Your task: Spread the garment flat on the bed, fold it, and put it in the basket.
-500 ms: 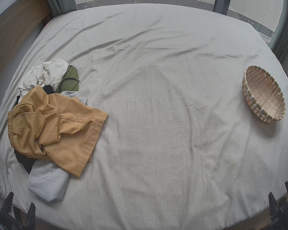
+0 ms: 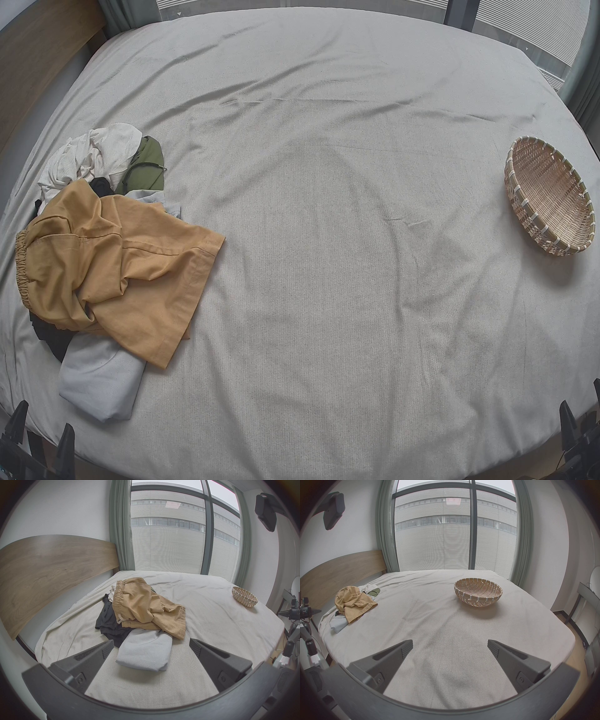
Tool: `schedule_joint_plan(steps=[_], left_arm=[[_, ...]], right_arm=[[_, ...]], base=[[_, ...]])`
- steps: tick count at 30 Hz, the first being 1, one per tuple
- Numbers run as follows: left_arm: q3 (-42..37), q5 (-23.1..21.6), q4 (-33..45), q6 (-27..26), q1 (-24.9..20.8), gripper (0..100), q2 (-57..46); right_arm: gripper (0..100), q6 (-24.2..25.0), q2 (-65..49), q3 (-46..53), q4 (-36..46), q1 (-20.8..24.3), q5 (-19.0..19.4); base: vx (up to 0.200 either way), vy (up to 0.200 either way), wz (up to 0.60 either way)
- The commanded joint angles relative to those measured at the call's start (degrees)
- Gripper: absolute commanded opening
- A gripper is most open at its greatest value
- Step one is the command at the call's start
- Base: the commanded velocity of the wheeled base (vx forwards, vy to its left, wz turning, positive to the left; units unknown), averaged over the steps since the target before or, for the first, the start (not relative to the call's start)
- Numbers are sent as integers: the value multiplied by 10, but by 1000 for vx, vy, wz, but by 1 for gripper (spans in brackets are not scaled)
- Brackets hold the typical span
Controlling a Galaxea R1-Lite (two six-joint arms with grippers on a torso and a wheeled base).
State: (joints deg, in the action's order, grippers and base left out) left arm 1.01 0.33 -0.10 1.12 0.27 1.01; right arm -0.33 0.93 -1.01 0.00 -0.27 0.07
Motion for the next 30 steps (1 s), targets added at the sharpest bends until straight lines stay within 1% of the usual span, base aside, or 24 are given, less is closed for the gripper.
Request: schedule_joint_plan(steps=[1,7,9,10,11,14,15,16,18,19,22,25,27,28,30], left_arm=[[-10,-1,-1,0,0,100,-10],[-6,-1,-10,4,0,100,-10],[61,-3,-10,5,3,100,6],[71,-3,-9,4,3,100,11],[116,-5,-7,4,0,100,44],[150,-10,-8,21,-10,100,99],[156,-16,-8,39,-19,100,116],[163,-27,-12,72,-32,100,143],[193,-34,-25,145,-53,100,206],[228,-35,-38,191,-60,100,252],[282,-36,-57,223,-59,100,323],[334,-34,-70,224,-43,100,383],[347,-34,-70,223,-25,100,399],[356,-39,-71,222,11,100,417],[360,-53,-72,222,54,100,437]], right_arm=[[100,0,-9,10,0,0,0],[100,1,-9,10,0,0,0],[100,1,-9,10,0,0,0],[100,1,-9,10,0,0,0],[100,1,-9,10,0,0,0],[100,1,-9,10,0,1,0],[100,2,-9,10,0,0,0],[100,1,-9,10,0,1,0],[100,1,-9,10,0,1,0],[100,1,-9,10,0,1,0],[100,0,-9,10,0,1,0],[100,1,-9,10,0,1,0],[100,1,-9,10,0,1,0],[100,1,-9,10,0,1,0],[100,2,-9,10,0,1,0]], base=[[0,0,0],[0,0,0],[0,0,0],[0,0,0],[0,0,0],[0,0,0],[0,0,0],[0,0,0],[0,0,0],[0,0,0],[0,0,0],[0,0,0],[0,0,0],[0,0,0],[0,0,0]])
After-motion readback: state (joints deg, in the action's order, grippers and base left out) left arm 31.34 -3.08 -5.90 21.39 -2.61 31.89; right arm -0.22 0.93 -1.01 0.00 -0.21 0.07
